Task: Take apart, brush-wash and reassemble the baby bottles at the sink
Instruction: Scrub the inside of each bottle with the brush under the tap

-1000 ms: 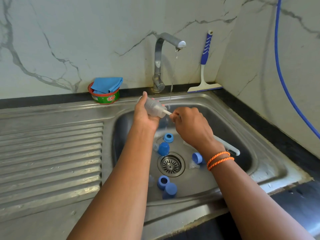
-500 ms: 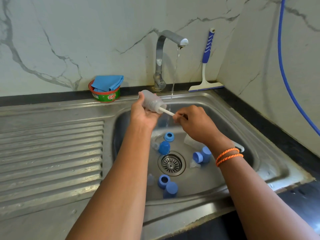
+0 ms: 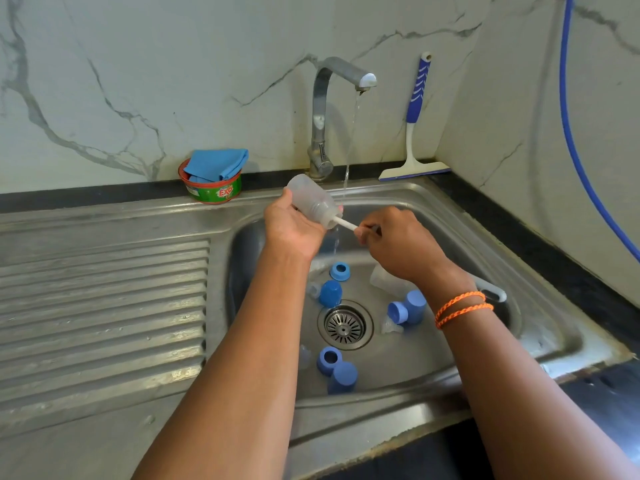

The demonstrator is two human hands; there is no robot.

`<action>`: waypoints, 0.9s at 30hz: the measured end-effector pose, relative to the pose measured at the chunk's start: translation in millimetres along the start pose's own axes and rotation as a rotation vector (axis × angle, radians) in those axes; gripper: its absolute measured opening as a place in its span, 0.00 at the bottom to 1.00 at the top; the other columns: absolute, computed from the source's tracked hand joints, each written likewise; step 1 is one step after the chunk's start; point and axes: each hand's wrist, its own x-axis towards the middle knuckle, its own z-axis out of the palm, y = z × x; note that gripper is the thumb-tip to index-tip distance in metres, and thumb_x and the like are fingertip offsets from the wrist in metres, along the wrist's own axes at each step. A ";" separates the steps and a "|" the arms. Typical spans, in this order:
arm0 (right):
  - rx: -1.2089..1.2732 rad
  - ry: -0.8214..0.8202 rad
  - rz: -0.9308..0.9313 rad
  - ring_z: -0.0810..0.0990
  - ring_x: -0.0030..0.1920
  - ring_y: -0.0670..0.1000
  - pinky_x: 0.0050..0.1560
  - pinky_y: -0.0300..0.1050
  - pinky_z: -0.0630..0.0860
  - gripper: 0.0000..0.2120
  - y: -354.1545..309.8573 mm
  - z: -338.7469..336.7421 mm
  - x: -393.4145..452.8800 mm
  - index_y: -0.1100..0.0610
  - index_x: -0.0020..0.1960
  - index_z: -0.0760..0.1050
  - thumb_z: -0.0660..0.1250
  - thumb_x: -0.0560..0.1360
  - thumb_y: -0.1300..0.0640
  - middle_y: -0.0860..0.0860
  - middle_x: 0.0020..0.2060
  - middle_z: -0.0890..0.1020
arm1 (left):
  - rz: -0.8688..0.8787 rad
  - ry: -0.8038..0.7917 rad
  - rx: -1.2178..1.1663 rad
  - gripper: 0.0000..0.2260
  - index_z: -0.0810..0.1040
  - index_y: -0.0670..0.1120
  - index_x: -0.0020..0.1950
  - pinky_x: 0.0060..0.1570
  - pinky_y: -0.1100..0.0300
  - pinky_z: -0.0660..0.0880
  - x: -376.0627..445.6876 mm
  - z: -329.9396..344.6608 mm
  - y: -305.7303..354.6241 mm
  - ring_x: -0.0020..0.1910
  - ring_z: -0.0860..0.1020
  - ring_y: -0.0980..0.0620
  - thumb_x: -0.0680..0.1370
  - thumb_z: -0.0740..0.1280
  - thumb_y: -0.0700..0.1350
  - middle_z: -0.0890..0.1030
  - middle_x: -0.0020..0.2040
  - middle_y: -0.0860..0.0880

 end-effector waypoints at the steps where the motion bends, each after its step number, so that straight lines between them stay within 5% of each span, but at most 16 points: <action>1: -0.002 -0.011 -0.010 0.79 0.37 0.55 0.39 0.52 0.77 0.10 -0.7 -0.2 -0.4 0.52 0.51 0.84 0.66 0.84 0.51 0.51 0.37 0.80 | -0.004 -0.005 0.021 0.24 0.65 0.44 0.78 0.65 0.34 0.74 -0.7 0.4 -0.3 0.66 0.75 0.34 0.85 0.61 0.54 0.72 0.69 0.36; 5: -0.007 -0.004 -0.061 0.77 0.35 0.52 0.36 0.49 0.73 0.10 -3.4 1.2 -2.9 0.50 0.49 0.83 0.66 0.84 0.50 0.49 0.35 0.79 | -0.015 0.023 0.153 0.30 0.73 0.44 0.71 0.54 0.47 0.80 -4.9 5.3 1.6 0.51 0.80 0.42 0.76 0.74 0.60 0.78 0.56 0.41; 8: 0.068 0.045 -0.064 0.77 0.35 0.54 0.36 0.53 0.75 0.10 -5.6 2.6 -4.5 0.51 0.47 0.83 0.66 0.84 0.52 0.50 0.35 0.79 | -0.008 0.063 0.153 0.28 0.75 0.44 0.68 0.61 0.44 0.79 -6.4 5.5 -0.7 0.57 0.81 0.42 0.75 0.77 0.58 0.80 0.61 0.42; 13: 0.072 0.188 0.004 0.79 0.36 0.57 0.39 0.59 0.79 0.12 -5.6 7.6 -4.2 0.54 0.47 0.80 0.63 0.85 0.51 0.52 0.36 0.79 | 0.038 0.073 0.123 0.28 0.74 0.44 0.69 0.57 0.43 0.82 -2.9 -0.4 -0.1 0.59 0.82 0.38 0.75 0.78 0.55 0.80 0.63 0.38; 20: -0.064 0.096 0.090 0.78 0.37 0.53 0.37 0.49 0.72 0.11 -1.8 4.3 3.5 0.52 0.50 0.81 0.64 0.85 0.49 0.51 0.40 0.78 | 0.051 0.049 0.077 0.17 0.73 0.43 0.72 0.55 0.36 0.82 -3.0 3.3 -2.1 0.61 0.80 0.33 0.84 0.67 0.45 0.77 0.65 0.34; 24: -0.045 -0.009 0.000 0.75 0.34 0.51 0.35 0.47 0.69 0.11 -4.7 -0.5 0.6 0.52 0.45 0.80 0.65 0.85 0.51 0.50 0.35 0.77 | 0.047 0.019 0.147 0.25 0.70 0.42 0.73 0.57 0.41 0.82 -6.9 7.2 -3.0 0.61 0.80 0.38 0.81 0.70 0.54 0.77 0.63 0.36; 27: 0.066 -0.021 -0.022 0.73 0.33 0.52 0.34 0.49 0.70 0.13 -6.6 4.8 -1.9 0.54 0.44 0.81 0.66 0.85 0.52 0.52 0.33 0.78 | 0.013 0.049 0.151 0.30 0.69 0.42 0.74 0.60 0.42 0.81 -5.5 8.1 -1.2 0.63 0.80 0.38 0.78 0.75 0.52 0.76 0.67 0.35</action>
